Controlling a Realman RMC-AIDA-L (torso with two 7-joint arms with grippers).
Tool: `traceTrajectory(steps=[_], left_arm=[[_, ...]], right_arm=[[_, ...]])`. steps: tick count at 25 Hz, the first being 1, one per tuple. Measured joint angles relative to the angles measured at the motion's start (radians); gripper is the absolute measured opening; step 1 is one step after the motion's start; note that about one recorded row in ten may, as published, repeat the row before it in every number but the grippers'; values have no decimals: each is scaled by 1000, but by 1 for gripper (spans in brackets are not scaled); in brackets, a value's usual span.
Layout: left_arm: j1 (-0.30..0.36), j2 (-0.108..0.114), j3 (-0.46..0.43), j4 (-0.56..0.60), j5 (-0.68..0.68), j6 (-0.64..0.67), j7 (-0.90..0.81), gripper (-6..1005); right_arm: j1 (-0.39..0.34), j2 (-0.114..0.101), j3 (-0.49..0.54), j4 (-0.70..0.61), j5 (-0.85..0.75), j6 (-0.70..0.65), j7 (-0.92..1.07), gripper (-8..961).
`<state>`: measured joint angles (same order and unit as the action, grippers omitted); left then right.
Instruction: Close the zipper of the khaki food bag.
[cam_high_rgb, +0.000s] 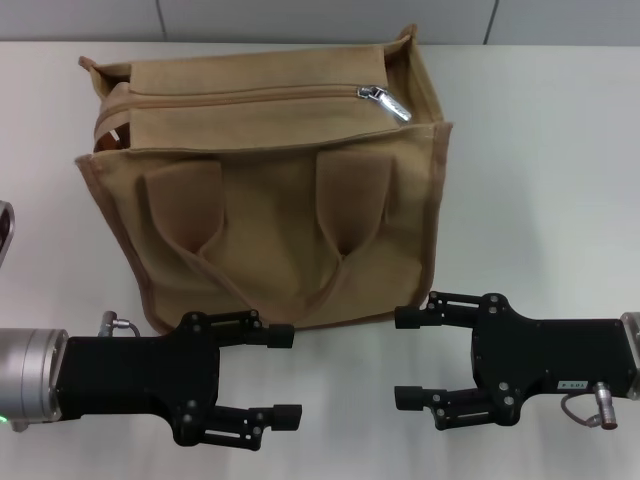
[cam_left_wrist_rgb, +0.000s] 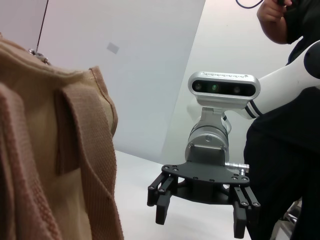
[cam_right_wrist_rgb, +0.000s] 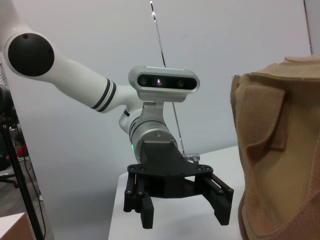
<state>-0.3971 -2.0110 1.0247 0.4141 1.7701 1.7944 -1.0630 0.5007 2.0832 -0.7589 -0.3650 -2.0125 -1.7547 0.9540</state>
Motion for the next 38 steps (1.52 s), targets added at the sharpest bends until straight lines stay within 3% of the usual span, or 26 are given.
traceTrajectory(steps=[38], left_arm=[[-2,0,-8,0,14,-4,0,833]], right_arm=[[14,0,-3,0,0,0,0,810]])
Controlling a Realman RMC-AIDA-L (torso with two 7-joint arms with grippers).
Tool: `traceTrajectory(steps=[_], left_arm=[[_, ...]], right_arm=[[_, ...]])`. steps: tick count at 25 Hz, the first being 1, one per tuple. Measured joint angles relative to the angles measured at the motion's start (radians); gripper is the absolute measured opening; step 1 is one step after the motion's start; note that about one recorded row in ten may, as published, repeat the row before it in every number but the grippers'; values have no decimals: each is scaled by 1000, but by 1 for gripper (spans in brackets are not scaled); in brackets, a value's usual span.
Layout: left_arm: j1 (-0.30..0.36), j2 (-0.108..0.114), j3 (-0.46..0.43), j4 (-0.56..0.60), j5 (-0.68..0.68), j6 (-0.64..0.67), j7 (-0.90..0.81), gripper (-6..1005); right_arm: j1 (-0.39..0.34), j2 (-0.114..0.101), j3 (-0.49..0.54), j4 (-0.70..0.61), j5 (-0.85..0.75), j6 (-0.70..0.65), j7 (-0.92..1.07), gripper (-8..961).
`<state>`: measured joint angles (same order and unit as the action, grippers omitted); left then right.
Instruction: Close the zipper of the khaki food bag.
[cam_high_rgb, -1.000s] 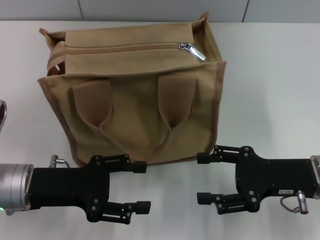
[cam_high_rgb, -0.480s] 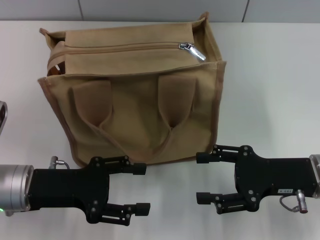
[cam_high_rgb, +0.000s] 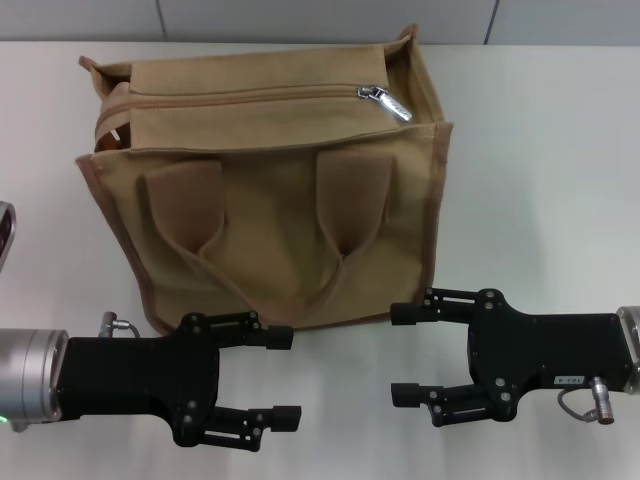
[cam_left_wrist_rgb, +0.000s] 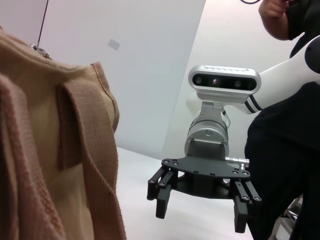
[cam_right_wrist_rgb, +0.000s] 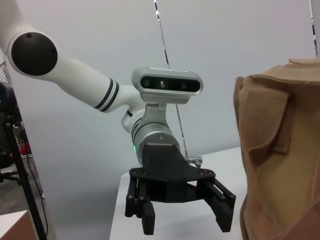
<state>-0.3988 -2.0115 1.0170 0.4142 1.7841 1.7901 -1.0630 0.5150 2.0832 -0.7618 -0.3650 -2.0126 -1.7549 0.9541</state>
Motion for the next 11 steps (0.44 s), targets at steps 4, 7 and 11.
traceTrajectory(steps=[4,7,11], left_arm=[[0,-1,0,0,0,0,2,833],[0,-1,1,0,0,0,2,833],[0,-1,5,0,0,0,6,833]], right_arm=[[1,0,1,0,0,0,0,810],[1,0,1,0,0,0,0,810],[1,1,-1,0,0,0,0,810]])
